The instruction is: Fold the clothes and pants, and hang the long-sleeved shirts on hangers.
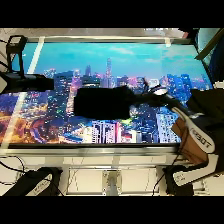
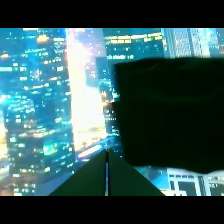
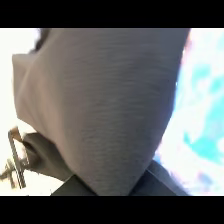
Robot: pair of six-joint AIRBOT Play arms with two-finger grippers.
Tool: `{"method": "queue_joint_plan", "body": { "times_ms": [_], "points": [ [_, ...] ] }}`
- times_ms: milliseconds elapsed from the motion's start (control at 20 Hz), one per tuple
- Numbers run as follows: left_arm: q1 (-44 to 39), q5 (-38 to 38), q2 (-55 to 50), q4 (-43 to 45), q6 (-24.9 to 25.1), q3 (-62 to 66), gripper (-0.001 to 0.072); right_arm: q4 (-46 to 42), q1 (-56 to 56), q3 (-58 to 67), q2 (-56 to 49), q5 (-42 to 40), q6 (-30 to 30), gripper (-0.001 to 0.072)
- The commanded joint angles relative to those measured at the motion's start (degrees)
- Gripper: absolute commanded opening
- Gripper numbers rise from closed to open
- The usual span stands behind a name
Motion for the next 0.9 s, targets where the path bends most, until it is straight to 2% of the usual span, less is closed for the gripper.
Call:
{"method": "queue_joint_plan", "body": {
  "times_ms": [0, 100, 250, 400, 550, 750, 800, 850],
  "points": [
    [0.07, -0.17, 0.04, 0.02, 0.02, -0.02, 0.0013, -7.67, -11.39, 0.79, 7.78, 4.81, 3.08, 0.0007],
    [0.07, -0.17, 0.04, 0.02, 0.02, -0.02, 0.0013, -16.48, -19.78, 0.46, 14.05, 8.61, 9.01, 0.0007],
    [0.07, -0.17, 0.04, 0.00, -0.02, -0.02, 0.0012, -23.82, -32.17, -1.27, 23.43, 10.91, 14.40, 0.0006],
    [0.04, -0.17, 0.04, -0.02, -0.02, -0.02, 0.0013, -35.01, -45.81, -1.46, 30.62, 20.55, 20.65, 0.0006],
    [0.04, -0.17, 0.02, -0.02, -0.02, -0.02, 0.0012, -49.29, -57.90, -1.60, 35.85, 33.81, 21.77, 0.0006],
    [0.04, -0.15, 0.02, -0.02, -0.02, -0.02, 0.0013, -59.34, -67.98, -6.80, 39.91, 39.78, 19.69, 0.0015],
    [0.04, -0.15, 0.02, -0.02, -0.13, -0.02, 0.0012, -59.45, -68.83, -7.74, 39.93, 40.70, 19.12, 0.0154],
    [0.04, -0.17, 0.02, 0.00, -0.61, -0.02, 0.0013, -59.43, -69.24, -7.78, 39.85, 41.57, 19.15, 0.0451]
  ]
}}
